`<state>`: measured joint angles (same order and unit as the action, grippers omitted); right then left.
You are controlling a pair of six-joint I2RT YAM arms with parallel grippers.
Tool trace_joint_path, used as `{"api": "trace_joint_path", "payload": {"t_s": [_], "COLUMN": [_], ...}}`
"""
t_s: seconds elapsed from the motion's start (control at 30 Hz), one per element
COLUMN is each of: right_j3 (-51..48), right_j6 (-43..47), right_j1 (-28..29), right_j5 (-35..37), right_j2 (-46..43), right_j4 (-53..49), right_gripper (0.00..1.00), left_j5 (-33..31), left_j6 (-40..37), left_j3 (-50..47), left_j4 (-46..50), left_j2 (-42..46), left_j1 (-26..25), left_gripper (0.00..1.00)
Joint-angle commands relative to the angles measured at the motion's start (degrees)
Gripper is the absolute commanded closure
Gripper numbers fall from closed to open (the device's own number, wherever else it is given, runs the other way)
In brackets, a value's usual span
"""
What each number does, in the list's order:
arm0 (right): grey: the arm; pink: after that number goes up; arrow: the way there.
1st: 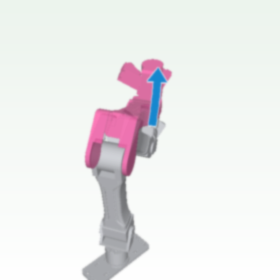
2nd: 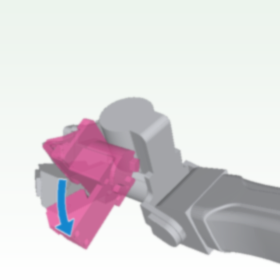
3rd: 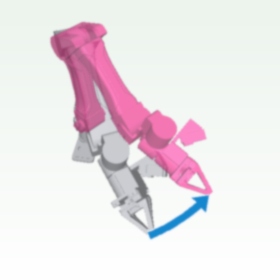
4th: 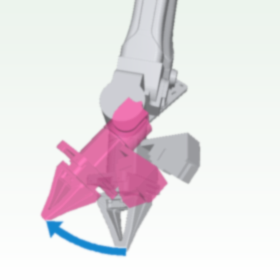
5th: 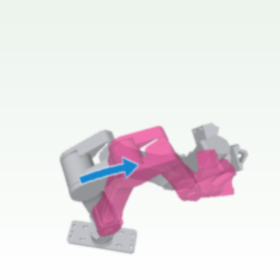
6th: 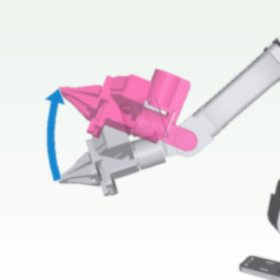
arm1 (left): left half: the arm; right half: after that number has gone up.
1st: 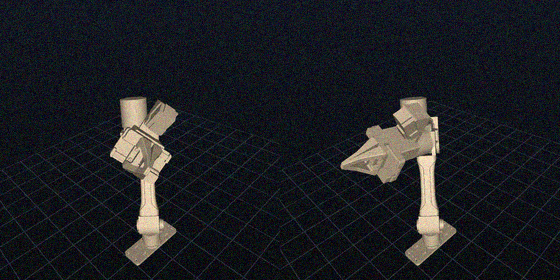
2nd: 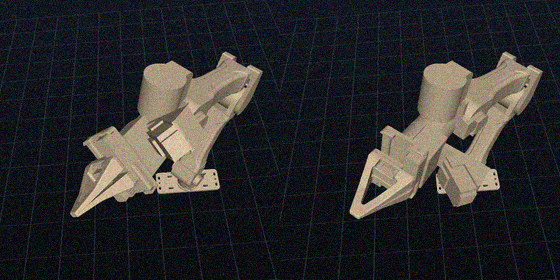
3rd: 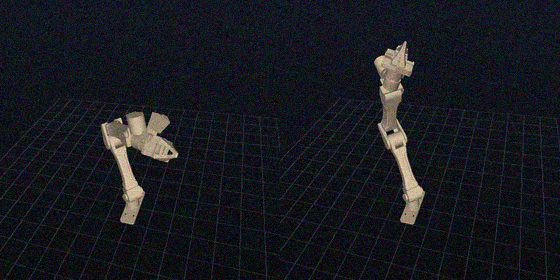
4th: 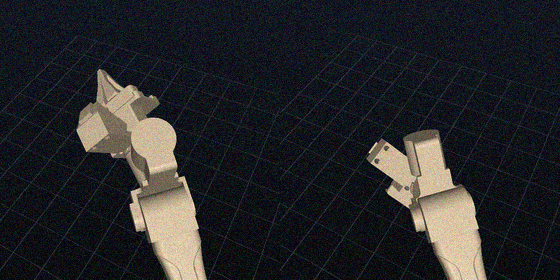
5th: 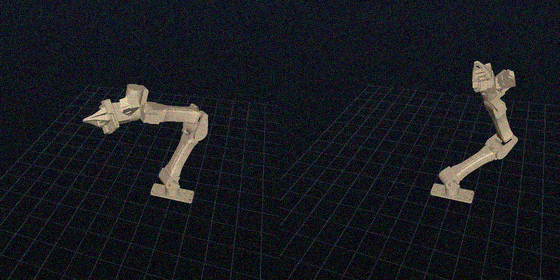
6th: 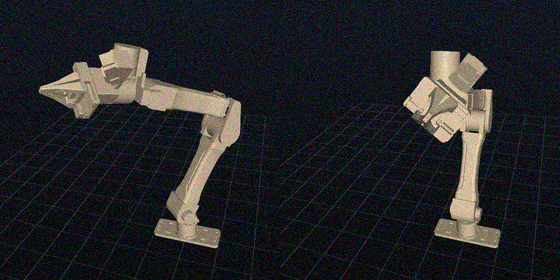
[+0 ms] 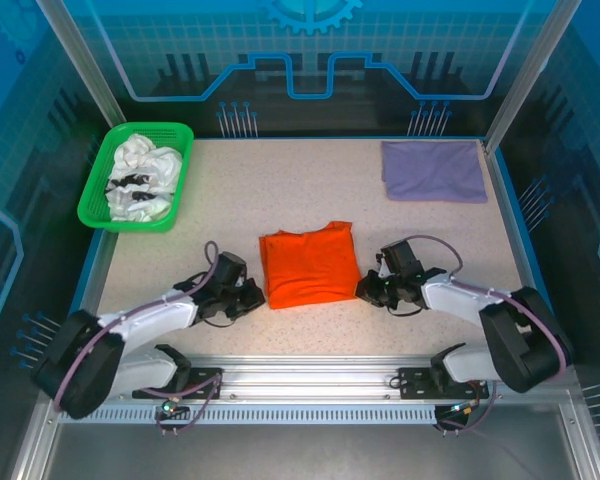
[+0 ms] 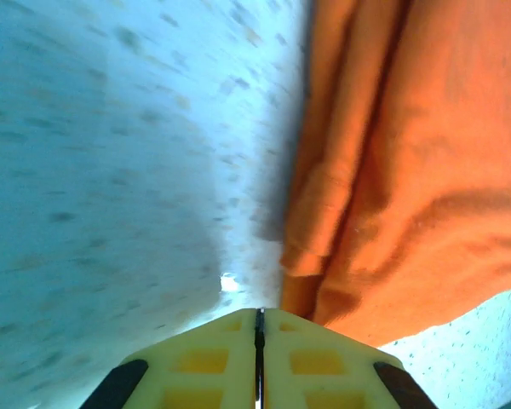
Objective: Fold and stack the t-shirts
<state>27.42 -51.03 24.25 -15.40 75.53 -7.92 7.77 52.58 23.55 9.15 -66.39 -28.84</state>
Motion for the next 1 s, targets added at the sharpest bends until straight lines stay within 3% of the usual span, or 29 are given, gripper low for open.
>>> {"api": "trace_joint_path", "payload": {"t_s": [0.0,0.13,0.33,0.4,0.57,0.73,0.83,0.97], "right_j3": [3.04,9.79,18.73,22.23,30.96,39.42,40.05,41.32], "right_j6": [2.58,5.58,12.17,15.96,21.11,21.46,21.67,23.1], "right_j1": [-0.32,-0.63,-3.81,-4.98,-5.28,-3.58,-2.59,-2.28], "right_j5": [4.01,4.46,2.52,-0.17,-4.42,1.9,3.59,1.85], "right_j2": [-4.36,-3.14,5.83,10.31,20.73,28.62,30.6,33.79], "right_j4": [-8.22,-12.03,-15.38,-16.58,-18.38,-26.85,-26.71,-25.78], "right_gripper": [0.82,0.75,0.28,0.2,0.23,0.23,0.22,0.22], "left_j5": [-3.67,-4.82,1.5,3.73,9.4,5.2,3.11,1.08], "left_j6": [-2.12,-4.27,-7.57,-9.31,-13.2,-13.8,-13.61,-13.0], "left_j3": [1.5,8.4,15.38,17.45,25.01,29.15,30.02,29.07], "left_j4": [8.51,9.88,4.24,2.82,0.84,-0.06,0.96,1.7], "left_j2": [6.84,7.42,-0.57,-4.77,-17.6,-26.44,-30.03,-32.77], "left_j1": [1.85,2.04,2.04,2.18,2.12,2.27,3.37,5.89], "left_gripper": [0.88,0.84,0.67,0.62,0.55,0.55,0.47,0.46]}}
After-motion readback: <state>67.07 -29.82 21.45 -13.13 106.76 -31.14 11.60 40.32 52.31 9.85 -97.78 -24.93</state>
